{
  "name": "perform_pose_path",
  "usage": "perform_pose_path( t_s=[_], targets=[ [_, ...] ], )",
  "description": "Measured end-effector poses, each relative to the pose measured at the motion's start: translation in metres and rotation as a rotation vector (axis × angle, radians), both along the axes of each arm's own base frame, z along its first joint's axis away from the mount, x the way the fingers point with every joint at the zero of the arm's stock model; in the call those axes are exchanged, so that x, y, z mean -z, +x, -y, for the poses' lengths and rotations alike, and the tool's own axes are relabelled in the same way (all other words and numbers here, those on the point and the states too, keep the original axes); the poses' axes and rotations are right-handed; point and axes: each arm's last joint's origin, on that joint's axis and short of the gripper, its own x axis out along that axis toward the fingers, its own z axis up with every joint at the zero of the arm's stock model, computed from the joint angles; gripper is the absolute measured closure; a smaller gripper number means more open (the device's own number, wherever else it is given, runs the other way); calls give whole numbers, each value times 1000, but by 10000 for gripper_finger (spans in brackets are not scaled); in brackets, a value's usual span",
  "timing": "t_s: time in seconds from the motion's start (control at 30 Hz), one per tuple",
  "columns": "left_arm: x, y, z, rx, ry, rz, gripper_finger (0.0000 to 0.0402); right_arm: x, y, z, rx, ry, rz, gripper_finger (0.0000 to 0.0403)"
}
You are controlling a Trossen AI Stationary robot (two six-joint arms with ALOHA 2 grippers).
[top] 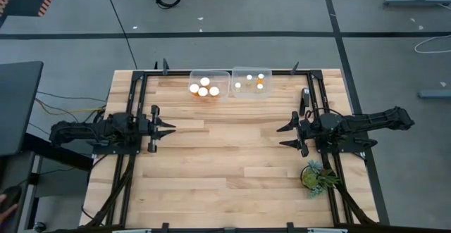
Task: Pick and place medicine bottles into bin by pill shape (circle, oval)
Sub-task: Return to Home Position
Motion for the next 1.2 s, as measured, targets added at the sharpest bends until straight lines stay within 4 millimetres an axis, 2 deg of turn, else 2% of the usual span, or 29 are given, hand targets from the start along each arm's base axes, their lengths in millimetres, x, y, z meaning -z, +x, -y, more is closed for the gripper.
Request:
perform_pose_path(
  t_s=[1.2],
  targets=[
    [0, 0, 0, 0, 0, 1, 326, 0, 0, 0, 0, 0, 0, 146]
  ],
)
